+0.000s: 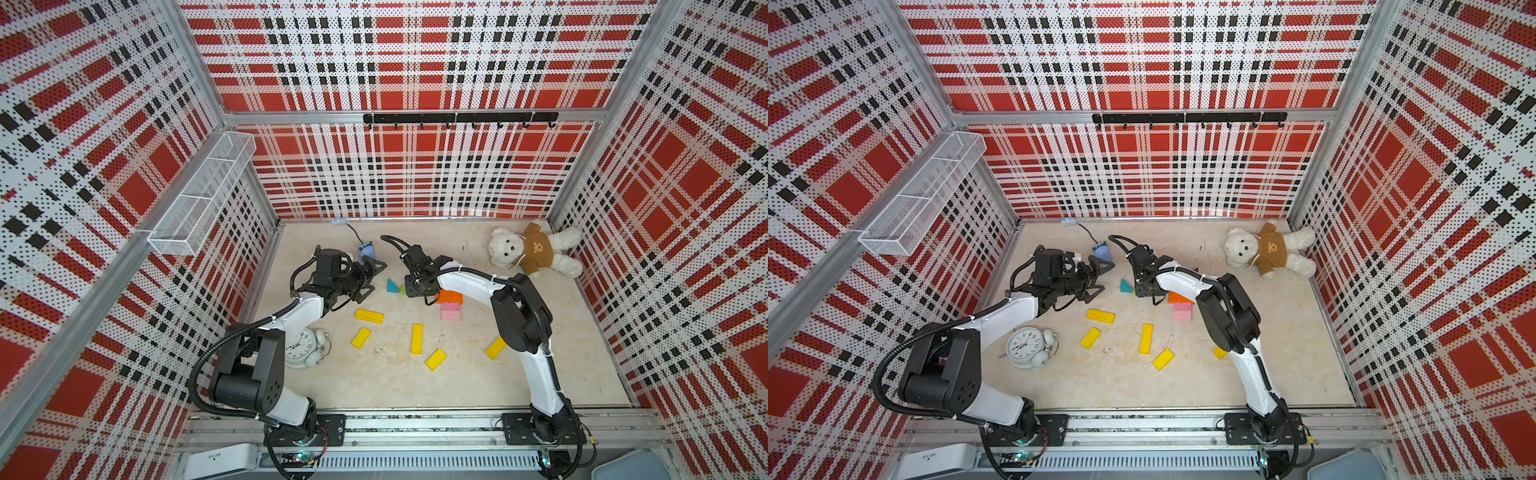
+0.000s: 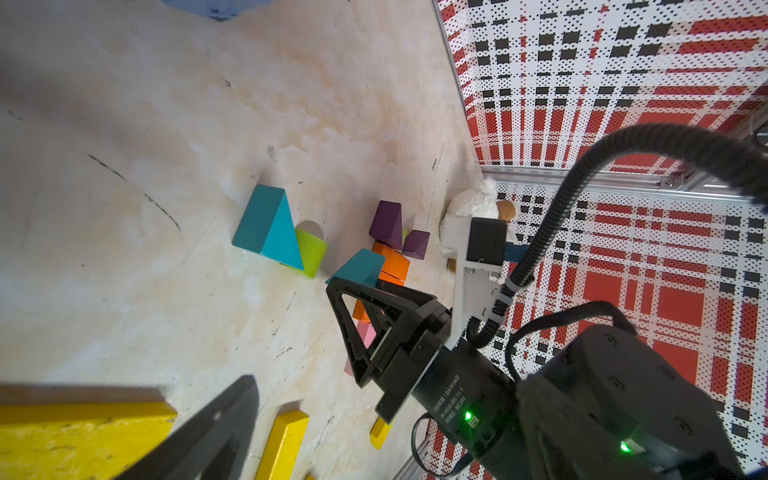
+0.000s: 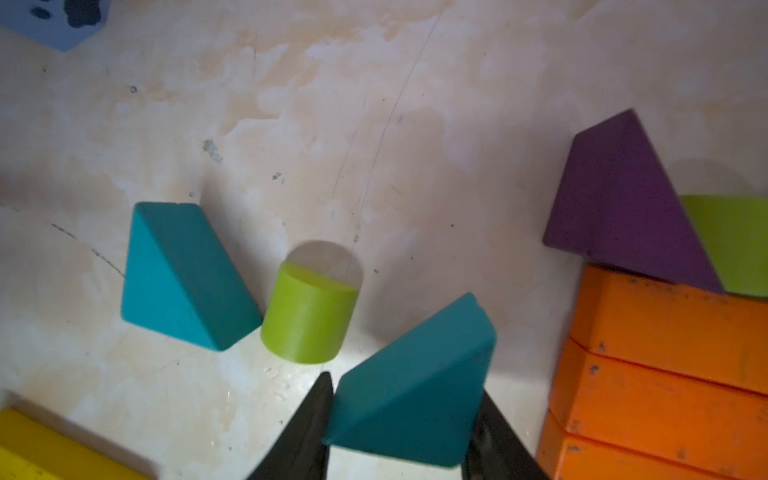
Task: Assemble a carrot with building blocks
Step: Assemble the building block at the center of the board.
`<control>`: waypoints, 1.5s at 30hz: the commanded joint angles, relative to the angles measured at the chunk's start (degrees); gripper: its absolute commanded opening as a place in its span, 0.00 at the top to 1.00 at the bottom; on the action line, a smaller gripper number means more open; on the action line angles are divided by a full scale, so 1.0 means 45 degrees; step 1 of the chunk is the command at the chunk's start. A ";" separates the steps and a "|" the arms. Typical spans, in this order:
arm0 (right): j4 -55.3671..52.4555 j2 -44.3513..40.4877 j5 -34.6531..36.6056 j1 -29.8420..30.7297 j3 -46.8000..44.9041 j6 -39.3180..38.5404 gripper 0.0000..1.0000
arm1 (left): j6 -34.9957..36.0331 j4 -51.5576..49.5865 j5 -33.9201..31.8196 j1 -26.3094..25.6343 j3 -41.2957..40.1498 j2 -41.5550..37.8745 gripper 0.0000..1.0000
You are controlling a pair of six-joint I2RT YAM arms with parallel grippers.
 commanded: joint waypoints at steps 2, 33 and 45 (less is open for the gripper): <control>0.0480 0.0281 -0.0201 -0.0068 0.0355 0.0181 0.54 | 0.0051 0.0046 0.0112 0.0119 0.0070 0.0027 0.00; 0.0199 0.0276 -0.0231 -0.0125 0.0357 0.0288 0.49 | 0.0032 0.0046 0.0093 0.0137 0.0066 0.0057 0.00; 0.0336 -0.0516 -0.0675 -0.0113 0.0120 0.0392 0.46 | 0.0032 0.0046 0.0114 0.0128 0.0080 0.0081 0.00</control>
